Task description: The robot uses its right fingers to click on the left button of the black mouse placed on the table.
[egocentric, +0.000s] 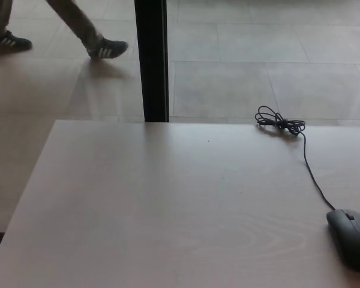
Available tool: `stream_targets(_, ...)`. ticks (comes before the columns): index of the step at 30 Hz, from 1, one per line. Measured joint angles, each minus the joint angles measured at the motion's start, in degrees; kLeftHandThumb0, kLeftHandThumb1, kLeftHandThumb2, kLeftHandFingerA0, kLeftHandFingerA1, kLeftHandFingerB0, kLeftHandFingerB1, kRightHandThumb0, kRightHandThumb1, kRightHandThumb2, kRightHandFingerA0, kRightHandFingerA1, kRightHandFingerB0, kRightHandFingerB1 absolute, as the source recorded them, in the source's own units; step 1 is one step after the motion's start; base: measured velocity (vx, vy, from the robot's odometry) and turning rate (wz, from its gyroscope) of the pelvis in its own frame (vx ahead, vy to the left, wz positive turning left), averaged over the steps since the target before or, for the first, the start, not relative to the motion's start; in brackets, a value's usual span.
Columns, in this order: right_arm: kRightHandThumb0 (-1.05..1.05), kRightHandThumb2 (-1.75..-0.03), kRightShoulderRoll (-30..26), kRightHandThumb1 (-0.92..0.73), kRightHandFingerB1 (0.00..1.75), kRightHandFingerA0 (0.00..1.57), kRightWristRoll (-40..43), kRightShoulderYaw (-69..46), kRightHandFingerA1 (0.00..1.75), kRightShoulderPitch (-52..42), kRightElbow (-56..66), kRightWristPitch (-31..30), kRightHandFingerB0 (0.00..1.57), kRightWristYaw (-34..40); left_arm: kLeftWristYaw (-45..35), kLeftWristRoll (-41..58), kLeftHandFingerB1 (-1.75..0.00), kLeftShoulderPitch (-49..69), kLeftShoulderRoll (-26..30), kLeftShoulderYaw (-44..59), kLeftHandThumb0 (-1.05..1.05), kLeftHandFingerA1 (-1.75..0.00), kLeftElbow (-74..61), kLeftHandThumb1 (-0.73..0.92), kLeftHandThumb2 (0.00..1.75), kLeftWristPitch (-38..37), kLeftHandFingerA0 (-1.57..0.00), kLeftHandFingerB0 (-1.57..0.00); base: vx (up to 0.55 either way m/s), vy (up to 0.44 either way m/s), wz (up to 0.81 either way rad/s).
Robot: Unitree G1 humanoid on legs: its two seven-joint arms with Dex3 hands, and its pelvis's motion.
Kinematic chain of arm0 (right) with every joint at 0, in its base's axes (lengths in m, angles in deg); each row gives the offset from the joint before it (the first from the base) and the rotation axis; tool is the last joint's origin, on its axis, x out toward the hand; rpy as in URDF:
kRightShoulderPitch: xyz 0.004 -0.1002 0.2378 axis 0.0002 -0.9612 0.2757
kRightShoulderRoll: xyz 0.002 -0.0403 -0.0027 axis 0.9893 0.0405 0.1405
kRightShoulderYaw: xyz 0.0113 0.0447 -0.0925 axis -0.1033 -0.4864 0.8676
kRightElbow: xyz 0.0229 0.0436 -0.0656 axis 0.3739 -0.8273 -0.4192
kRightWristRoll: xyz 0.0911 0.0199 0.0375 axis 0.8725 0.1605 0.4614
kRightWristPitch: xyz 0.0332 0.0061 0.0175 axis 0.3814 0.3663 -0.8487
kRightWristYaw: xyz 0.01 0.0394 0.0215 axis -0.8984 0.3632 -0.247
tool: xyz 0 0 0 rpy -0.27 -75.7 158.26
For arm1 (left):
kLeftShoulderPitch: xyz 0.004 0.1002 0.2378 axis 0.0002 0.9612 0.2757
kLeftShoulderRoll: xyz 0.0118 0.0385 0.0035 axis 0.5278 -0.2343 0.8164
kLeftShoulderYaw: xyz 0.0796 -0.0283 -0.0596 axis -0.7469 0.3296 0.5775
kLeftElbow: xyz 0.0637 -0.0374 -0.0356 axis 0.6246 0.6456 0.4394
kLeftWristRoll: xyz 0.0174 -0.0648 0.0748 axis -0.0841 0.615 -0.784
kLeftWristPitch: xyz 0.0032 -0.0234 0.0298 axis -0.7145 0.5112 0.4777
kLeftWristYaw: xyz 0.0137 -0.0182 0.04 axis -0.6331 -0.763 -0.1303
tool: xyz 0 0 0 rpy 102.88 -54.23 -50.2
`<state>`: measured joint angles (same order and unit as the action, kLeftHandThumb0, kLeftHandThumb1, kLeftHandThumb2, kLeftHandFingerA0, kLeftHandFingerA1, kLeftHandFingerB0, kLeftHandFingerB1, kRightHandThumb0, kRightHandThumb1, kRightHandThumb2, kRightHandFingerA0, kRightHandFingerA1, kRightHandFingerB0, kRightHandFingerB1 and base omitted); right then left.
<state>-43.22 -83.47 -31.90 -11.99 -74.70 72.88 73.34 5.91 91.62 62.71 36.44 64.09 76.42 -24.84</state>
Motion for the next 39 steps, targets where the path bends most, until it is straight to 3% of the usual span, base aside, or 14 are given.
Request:
stream_targets(8, -0.28, -0.58, -2.7, -0.59, 0.36, 0.80, 1.7, -7.0, 0.48, 0.8, -2.3, 6.2, 0.46, 3.9, 1.1, 3.3, -0.55, -1.4, 0.6, 7.1, -0.41, -1.64, 3.1, 0.45, 0.57, -1.1, -1.00, -0.76, 0.00, 0.000, 0.00)
stream_targets(9, -0.28, -0.59, -3.6, -0.59, 0.36, 0.85, 2.3, -8.6, 0.50, 1.0, -2.6, 7.0, 0.46, 4.5, 1.2, 3.7, -0.62, -1.5, 0.6, 7.9, -0.50, -1.26, 3.5, 0.36, 0.72, -1.4, -1.04, -0.70, 0.00, 0.000, 0.00)
stream_targets(11, -0.34, -0.70, -6.0, -0.50, 0.43, 0.94, 3.8, -12.0, 1.05, 1.8, -3.3, 8.3, 0.39, 5.6, 1.5, 4.7, -0.53, -1.7, 0.8, 9.1, -0.48, -1.06, 4.3, 0.45, 0.54, -2.1, -1.01, -0.82, 0.00, 0.000, 0.00)
stream_targets(14, -0.27, -0.57, -8.9, -0.58, 0.36, 0.91, 6.0, -16.2, 1.22, 3.6, -2.9, 8.5, 0.44, 6.3, 1.9, 5.5, -0.53, -1.7, 0.9, 9.6, -0.49, -1.15, 4.8, 0.45, 0.54, -2.9, -1.04, -0.82, 0.00, 0.000, 0.00)
stream_targets(15, -0.31, -0.59, -9.5, -0.59, 0.36, 0.96, 6.7, -17.3, 0.72, 4.0, -2.4, 8.5, 0.45, 6.4, 2.0, 5.7, -0.52, -1.8, 0.9, 9.7, -0.49, -1.10, 4.8, 0.45, 0.54, -3.2, -1.08, -0.79, 0.00, 0.000, 0.00)
stream_targets(18, -0.23, -0.57, -11.7, -0.59, 0.35, 0.84, 8.7, -19.9, 0.48, 7.0, 0.7, 7.9, 0.45, 6.6, 2.2, 6.5, -0.52, -2.1, 1.0, 9.9, -0.50, -0.73, 5.0, 0.43, 0.56, -3.4, -0.96, -0.76, 0.00, 0.000, 0.00)
stream_targets(20, -0.22, -0.58, -13.4, -0.59, 0.35, 0.80, 9.8, -20.6, 0.47, 10.6, 4.7, 7.0, 0.45, 6.7, 2.1, 7.0, -0.63, -2.2, 1.0, 10.0, -0.51, -0.96, 5.3, 0.36, 0.83, -3.6, -1.00, -0.69, 0.00, 0.000, 0.00)
stream_targets(21, -0.30, -0.57, -14.0, -0.57, 0.36, 0.84, 10.1, -20.7, 0.47, 12.0, 6.5, 6.7, 0.49, 6.7, 2.1, 7.1, -0.53, -2.3, 1.1, 10.0, -0.47, -0.92, 5.4, 0.45, 0.55, -3.6, -1.05, -0.79, 0.00, 0.000, 0.00)
stream_targets(26, -0.39, -0.58, -14.5, -0.57, 0.36, 0.76, 9.6, -19.3, 0.46, 15.7, 17.0, 4.9, 0.49, 7.2, 2.1, 7.5, -0.54, -2.4, 1.0, 9.9, -0.47, -0.79, 5.4, 0.45, 0.54, -3.6, -1.02, -0.81, 0.00, 0.000, 0.00)
stream_targets(27, -0.35, -0.57, -14.5, -0.58, 0.36, 0.68, 9.5, -19.0, 0.44, 16.1, 18.0, 4.7, 0.50, 7.3, 2.1, 7.5, -0.66, -2.4, 1.0, 9.9, -0.51, -0.91, 5.4, 0.37, 0.83, -3.6, -1.04, -0.78, 0.00, 0.000, 0.00)
stream_targets(30, -0.31, -0.57, -14.5, -0.60, 0.35, 0.65, 8.6, -17.0, 0.48, 18.3, 24.0, 3.4, 0.47, 7.5, 2.1, 7.7, -0.52, -2.4, 1.0, 9.9, -0.51, -0.92, 5.4, 0.45, 0.54, -3.6, -1.04, -0.80, 0.00, 0.000, 0.00)
stream_targets(31, -0.34, -0.58, -14.5, -0.61, 0.36, 0.62, 8.1, -16.0, 0.48, 19.0, 26.3, 2.8, 0.46, 7.5, 2.1, 7.7, -0.53, -2.4, 1.0, 9.9, -0.50, -1.22, 5.4, 0.44, 0.55, -3.6, -1.02, -0.80, 0.00, 0.000, 0.00)
stream_targets(33, -0.40, -0.58, -14.5, -0.62, 0.35, 0.57, 7.2, -14.0, 0.48, 20.1, 30.1, 1.8, 0.43, 7.4, 2.1, 7.7, -0.53, -2.4, 1.0, 9.9, -0.49, -0.82, 5.4, 0.43, 0.56, -3.6, -0.98, -0.78, 0.00, 0.000, 0.00)
stream_targets(39, -0.45, -0.59, -15.9, -0.63, 0.32, 0.50, 2.9, -5.7, 0.45, 21.2, 42.0, -1.6, 0.34, 5.6, 2.1, 7.9, -0.54, -2.5, 1.0, 9.9, -0.47, -0.84, 5.4, 0.44, 0.56, -3.6, -0.95, -0.78, 0.00, 0.000, 0.00)
